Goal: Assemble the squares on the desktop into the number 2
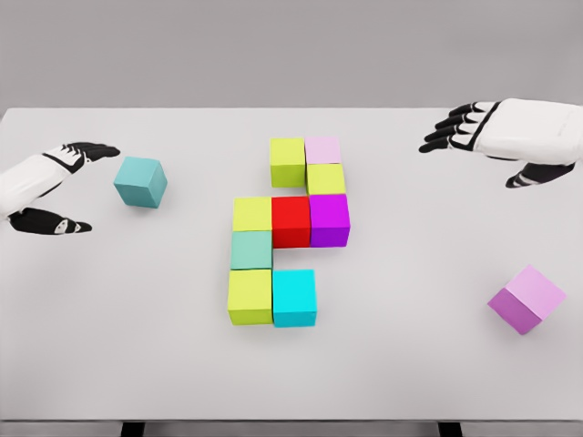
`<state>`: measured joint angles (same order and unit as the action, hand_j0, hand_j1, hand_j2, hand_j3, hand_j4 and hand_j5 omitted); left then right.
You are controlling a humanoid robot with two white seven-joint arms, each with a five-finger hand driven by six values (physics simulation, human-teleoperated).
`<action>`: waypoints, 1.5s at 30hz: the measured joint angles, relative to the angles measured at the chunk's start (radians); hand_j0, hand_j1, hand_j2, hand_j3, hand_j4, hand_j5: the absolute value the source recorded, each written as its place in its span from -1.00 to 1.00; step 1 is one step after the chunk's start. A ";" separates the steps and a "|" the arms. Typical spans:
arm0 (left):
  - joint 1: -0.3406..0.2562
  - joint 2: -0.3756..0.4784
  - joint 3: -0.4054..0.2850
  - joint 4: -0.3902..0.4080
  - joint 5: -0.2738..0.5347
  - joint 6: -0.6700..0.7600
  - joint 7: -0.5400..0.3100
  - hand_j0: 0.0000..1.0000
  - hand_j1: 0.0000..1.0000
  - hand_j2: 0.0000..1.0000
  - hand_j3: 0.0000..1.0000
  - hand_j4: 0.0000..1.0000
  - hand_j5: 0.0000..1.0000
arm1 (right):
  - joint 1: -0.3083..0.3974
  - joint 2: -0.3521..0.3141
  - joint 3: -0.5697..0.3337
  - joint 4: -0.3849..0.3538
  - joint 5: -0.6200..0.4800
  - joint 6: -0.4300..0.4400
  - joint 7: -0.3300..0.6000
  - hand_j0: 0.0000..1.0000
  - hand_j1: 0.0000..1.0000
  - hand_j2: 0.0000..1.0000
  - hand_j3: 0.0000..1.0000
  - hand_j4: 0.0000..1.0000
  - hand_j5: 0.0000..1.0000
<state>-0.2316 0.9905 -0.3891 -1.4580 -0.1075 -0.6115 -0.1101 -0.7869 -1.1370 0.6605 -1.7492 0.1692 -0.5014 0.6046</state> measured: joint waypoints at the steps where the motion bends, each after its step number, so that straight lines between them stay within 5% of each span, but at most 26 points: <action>1: 0.002 -0.001 0.000 0.000 0.000 0.000 0.000 1.00 1.00 1.00 1.00 1.00 1.00 | 0.002 -0.001 -0.001 -0.001 0.000 -0.001 0.002 1.00 1.00 1.00 1.00 1.00 1.00; 5: 0.000 -0.002 0.001 0.002 -0.002 0.000 -0.001 1.00 1.00 1.00 1.00 1.00 1.00 | 0.003 -0.012 -0.007 -0.003 -0.002 -0.004 -0.033 1.00 1.00 1.00 1.00 1.00 1.00; 10: -0.006 -0.003 0.018 0.004 -0.004 0.000 -0.004 1.00 1.00 1.00 1.00 1.00 1.00 | 0.025 -0.140 0.009 -0.003 -0.038 -0.074 -0.143 1.00 1.00 1.00 1.00 1.00 1.00; 16: -0.012 -0.001 0.042 -0.049 0.001 0.000 -0.010 1.00 1.00 1.00 1.00 1.00 1.00 | 0.045 -0.342 0.035 -0.003 -0.307 -0.107 -0.016 0.98 0.98 0.98 0.98 0.98 0.98; 20: -0.028 0.042 0.056 -0.114 0.018 0.035 -0.036 1.00 1.00 1.00 1.00 1.00 1.00 | 0.048 -0.435 0.058 -0.002 -0.364 -0.111 0.001 0.99 0.99 0.99 0.99 0.99 0.99; 22: -0.080 0.075 0.058 -0.150 0.039 0.157 -0.125 1.00 1.00 1.00 1.00 1.00 1.00 | 0.047 -0.453 0.079 0.000 -0.375 -0.111 0.004 0.99 0.99 0.99 0.99 0.99 0.99; 26: -0.195 0.087 0.048 -0.172 0.051 0.385 -0.386 1.00 1.00 1.00 1.00 1.00 1.00 | 0.063 -0.441 0.129 0.010 -0.384 -0.112 0.006 0.98 0.98 0.98 0.98 0.98 0.98; 28: -0.235 0.066 0.019 -0.168 0.046 0.456 -0.442 1.00 1.00 1.00 1.00 1.00 1.00 | 0.063 -0.395 0.142 0.020 -0.380 -0.112 0.006 0.99 0.99 0.99 0.99 0.99 0.99; 33: -0.449 0.004 -0.142 -0.108 0.037 0.523 -0.490 1.00 1.00 1.00 1.00 1.00 1.00 | 0.100 -0.301 0.155 0.032 -0.353 -0.104 0.007 0.99 0.99 0.99 0.99 0.99 0.99; 38: -0.512 -0.057 -0.271 -0.057 0.020 0.628 -0.499 1.00 1.00 1.00 1.00 1.00 1.00 | 0.101 -0.294 0.197 0.061 -0.329 -0.110 0.007 0.99 0.99 0.99 0.99 0.99 0.99; 45: -0.528 -0.100 -0.325 -0.045 -0.030 0.732 -0.501 1.00 1.00 1.00 1.00 1.00 1.00 | 0.101 -0.314 0.265 0.096 -0.306 -0.112 0.007 0.99 0.99 0.99 0.99 0.99 0.99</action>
<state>-0.7593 0.8901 -0.7138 -1.5032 -0.1374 0.1208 -0.6110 -0.6858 -1.4513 0.9252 -1.6531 -0.1371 -0.6131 0.6111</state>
